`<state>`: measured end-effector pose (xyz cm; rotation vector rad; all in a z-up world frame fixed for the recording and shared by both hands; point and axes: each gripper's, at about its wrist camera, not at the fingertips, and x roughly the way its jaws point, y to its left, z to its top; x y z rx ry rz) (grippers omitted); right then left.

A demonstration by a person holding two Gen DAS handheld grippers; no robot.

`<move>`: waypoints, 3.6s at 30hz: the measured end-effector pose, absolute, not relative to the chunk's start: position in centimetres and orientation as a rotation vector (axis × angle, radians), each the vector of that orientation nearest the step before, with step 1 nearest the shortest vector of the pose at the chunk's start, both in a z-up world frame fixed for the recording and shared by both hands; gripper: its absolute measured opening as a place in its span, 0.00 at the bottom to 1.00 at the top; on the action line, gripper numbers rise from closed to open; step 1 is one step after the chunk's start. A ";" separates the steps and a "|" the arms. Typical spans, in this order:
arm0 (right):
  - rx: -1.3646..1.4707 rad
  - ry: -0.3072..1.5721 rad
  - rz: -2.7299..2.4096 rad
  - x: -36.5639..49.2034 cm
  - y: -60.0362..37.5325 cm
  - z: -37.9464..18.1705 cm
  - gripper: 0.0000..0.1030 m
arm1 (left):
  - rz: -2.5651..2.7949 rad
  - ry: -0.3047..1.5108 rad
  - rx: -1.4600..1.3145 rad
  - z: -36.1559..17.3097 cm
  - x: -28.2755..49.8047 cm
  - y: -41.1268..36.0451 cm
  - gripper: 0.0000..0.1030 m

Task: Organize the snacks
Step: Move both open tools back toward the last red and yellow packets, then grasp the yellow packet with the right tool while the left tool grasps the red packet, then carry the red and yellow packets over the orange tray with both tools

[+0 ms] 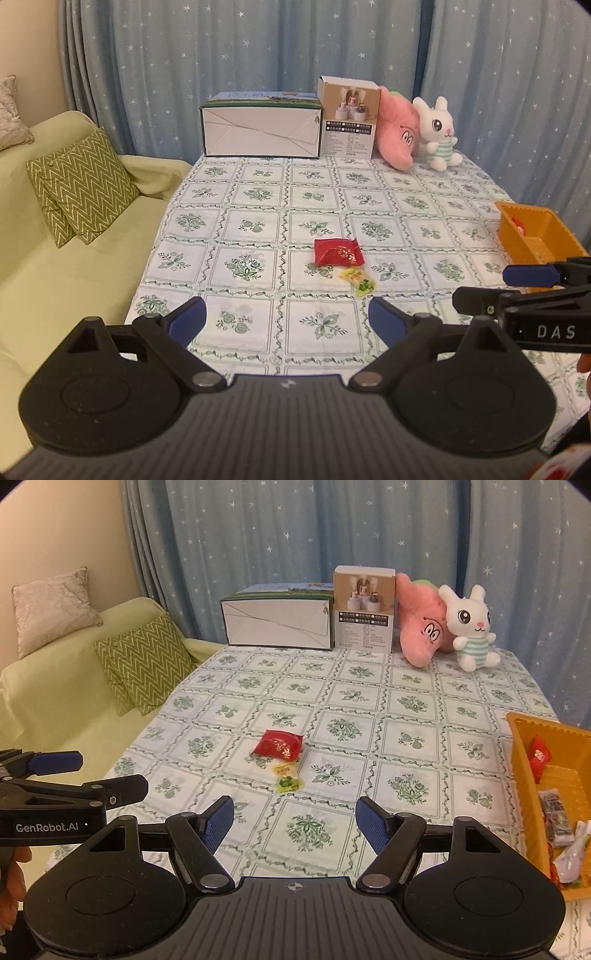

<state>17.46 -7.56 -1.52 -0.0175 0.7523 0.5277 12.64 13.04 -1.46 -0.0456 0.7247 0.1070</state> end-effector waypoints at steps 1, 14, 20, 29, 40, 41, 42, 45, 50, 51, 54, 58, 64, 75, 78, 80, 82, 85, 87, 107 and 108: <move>-0.015 0.753 0.526 17.9 -7.6 -1.9 0.71 | 0.106 0.728 -0.041 -1.8 13.1 13.1 0.91; 0.028 0.762 0.555 23.5 -6.9 -7.4 0.70 | 0.065 0.759 0.039 -6.7 19.8 13.4 0.91; 0.004 0.744 0.627 25.8 -4.1 -10.3 0.69 | 0.054 0.752 0.073 -9.1 21.9 14.9 0.90; -0.120 0.737 0.691 28.3 -0.1 -13.2 0.40 | 0.080 0.778 0.012 -11.0 23.1 17.3 0.90; -0.119 0.785 0.595 28.2 -3.2 -12.4 0.21 | -0.058 0.750 0.150 -11.3 25.5 15.0 0.87; -0.106 0.792 0.584 28.2 -3.9 -12.1 0.21 | -0.085 0.744 0.189 -11.4 26.1 14.4 0.86; -0.096 0.793 0.573 28.3 -4.5 -11.9 0.21 | -0.110 0.740 0.226 -11.5 26.6 13.8 0.86; -0.081 0.783 0.544 28.3 -6.2 -11.3 0.21 | -0.190 0.730 0.347 -12.2 28.4 11.9 0.85; -0.029 0.798 0.503 28.9 -7.8 -11.4 0.21 | -0.298 0.742 0.478 -13.4 31.2 9.8 0.82; -0.018 0.805 0.498 29.1 -8.0 -11.6 0.21 | -0.308 0.746 0.486 -13.4 31.6 9.7 0.81; 0.000 0.808 0.490 29.3 -8.5 -11.7 0.21 | -0.341 0.773 0.493 -13.6 32.9 9.7 0.72; 0.027 0.812 0.486 29.6 -8.9 -11.8 0.21 | -0.348 0.835 0.386 -13.2 33.8 10.2 0.42; 0.056 0.810 0.485 29.8 -9.3 -11.6 0.21 | -0.250 0.871 0.235 -12.8 32.4 9.9 0.25; 0.111 0.795 0.422 25.8 -12.7 -9.0 0.21 | -0.105 0.852 0.029 -9.6 25.7 7.1 0.25; 0.148 0.806 0.399 23.6 -13.9 -8.2 0.21 | -0.076 0.823 -0.008 -7.9 23.3 6.2 0.25; 0.160 0.806 0.389 22.1 -14.5 -7.5 0.21 | -0.062 0.803 -0.020 -6.6 21.5 5.5 0.25; 0.166 0.802 0.388 20.6 -14.9 -6.6 0.21 | -0.048 0.787 -0.044 -5.4 20.0 5.2 0.25; 0.168 0.788 0.385 18.4 -15.4 -5.1 0.21 | -0.033 0.767 -0.065 -3.6 17.7 4.6 0.25; 0.174 0.776 0.378 17.1 -15.8 -4.0 0.21 | -0.030 0.755 -0.077 -2.6 16.4 4.2 0.25; 0.139 0.720 0.314 9.8 -19.6 0.6 0.21 | -0.113 0.694 -0.064 1.9 8.8 -0.3 0.25; 0.140 0.719 0.309 9.8 -20.0 0.8 0.21 | -0.121 0.694 -0.061 2.0 8.8 -0.7 0.25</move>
